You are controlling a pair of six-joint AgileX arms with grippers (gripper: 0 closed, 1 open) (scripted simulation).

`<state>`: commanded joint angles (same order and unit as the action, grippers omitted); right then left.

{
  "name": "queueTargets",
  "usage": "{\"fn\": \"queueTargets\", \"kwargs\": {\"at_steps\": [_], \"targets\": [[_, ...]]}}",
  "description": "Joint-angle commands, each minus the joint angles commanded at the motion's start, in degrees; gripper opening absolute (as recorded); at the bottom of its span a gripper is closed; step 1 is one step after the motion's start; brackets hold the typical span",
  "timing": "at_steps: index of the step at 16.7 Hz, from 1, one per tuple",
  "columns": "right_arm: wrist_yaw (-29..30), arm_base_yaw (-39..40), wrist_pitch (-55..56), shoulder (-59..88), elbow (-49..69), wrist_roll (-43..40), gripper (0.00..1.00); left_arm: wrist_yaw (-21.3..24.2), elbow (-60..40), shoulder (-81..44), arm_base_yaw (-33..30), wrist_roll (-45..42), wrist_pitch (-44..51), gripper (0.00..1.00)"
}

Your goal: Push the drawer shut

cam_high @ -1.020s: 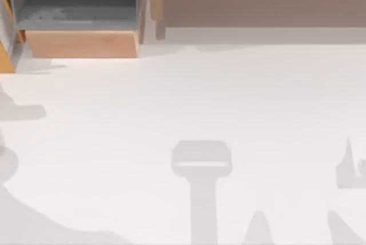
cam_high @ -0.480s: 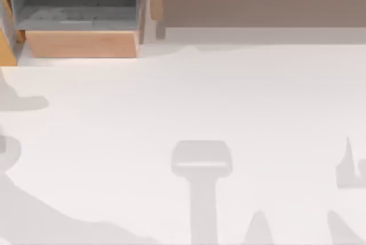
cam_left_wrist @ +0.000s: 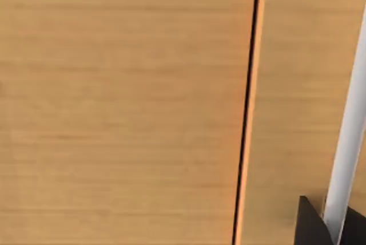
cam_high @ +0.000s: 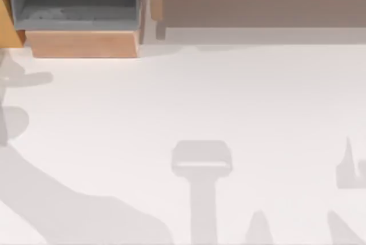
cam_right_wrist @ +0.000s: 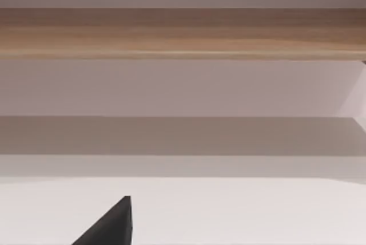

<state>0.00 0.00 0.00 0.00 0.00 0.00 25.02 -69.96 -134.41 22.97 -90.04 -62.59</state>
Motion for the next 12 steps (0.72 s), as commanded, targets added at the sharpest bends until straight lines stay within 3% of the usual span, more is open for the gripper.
{"fn": "queueTargets", "kwargs": {"at_steps": [6,12], "targets": [[0.0,0.0,0.0,0.0,0.0,0.0,1.0,-0.42,-1.85,-0.86,-0.45,0.05,0.97,0.0],[0.0,0.0,0.0,0.0,0.0,0.0,1.0,-0.42,-1.85,-0.86,-0.45,0.05,0.97,0.45]]}}
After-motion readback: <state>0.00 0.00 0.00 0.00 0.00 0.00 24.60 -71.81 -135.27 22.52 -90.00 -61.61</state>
